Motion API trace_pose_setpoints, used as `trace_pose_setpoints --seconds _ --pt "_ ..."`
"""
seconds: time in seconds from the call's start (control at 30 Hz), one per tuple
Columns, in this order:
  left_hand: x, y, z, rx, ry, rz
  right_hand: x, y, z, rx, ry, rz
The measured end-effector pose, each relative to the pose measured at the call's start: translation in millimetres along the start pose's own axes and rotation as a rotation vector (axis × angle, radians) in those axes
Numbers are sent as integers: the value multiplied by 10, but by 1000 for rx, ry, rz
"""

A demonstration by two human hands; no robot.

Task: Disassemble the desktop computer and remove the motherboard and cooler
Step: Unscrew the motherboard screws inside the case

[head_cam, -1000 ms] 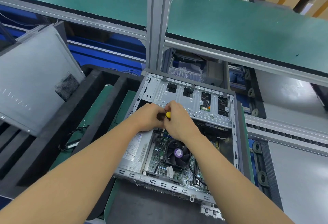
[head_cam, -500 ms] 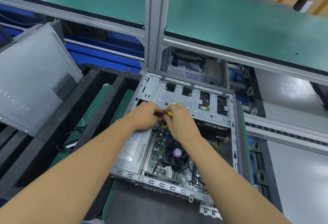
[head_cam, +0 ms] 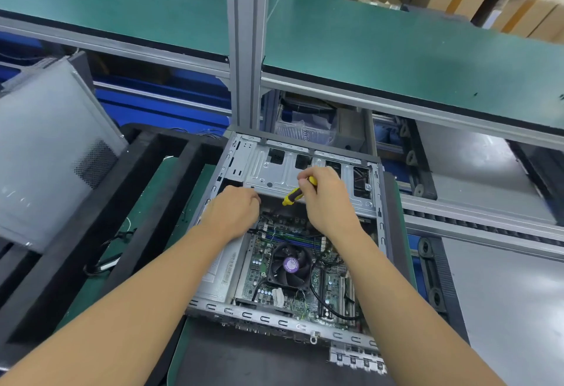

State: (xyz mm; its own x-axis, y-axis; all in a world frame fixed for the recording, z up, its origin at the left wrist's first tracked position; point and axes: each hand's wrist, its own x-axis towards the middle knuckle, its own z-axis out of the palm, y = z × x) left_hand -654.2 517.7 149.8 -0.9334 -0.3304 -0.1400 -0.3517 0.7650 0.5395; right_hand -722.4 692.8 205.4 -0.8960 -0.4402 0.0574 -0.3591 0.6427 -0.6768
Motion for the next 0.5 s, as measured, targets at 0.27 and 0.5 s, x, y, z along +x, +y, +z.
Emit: trace_pose_setpoints --seconds 0.27,0.5 --pt "34 4 -112 -448 -231 -82 62 15 -271 87 86 112" --pt "-43 -39 -209 -444 -290 88 53 -105 -289 121 119 114"
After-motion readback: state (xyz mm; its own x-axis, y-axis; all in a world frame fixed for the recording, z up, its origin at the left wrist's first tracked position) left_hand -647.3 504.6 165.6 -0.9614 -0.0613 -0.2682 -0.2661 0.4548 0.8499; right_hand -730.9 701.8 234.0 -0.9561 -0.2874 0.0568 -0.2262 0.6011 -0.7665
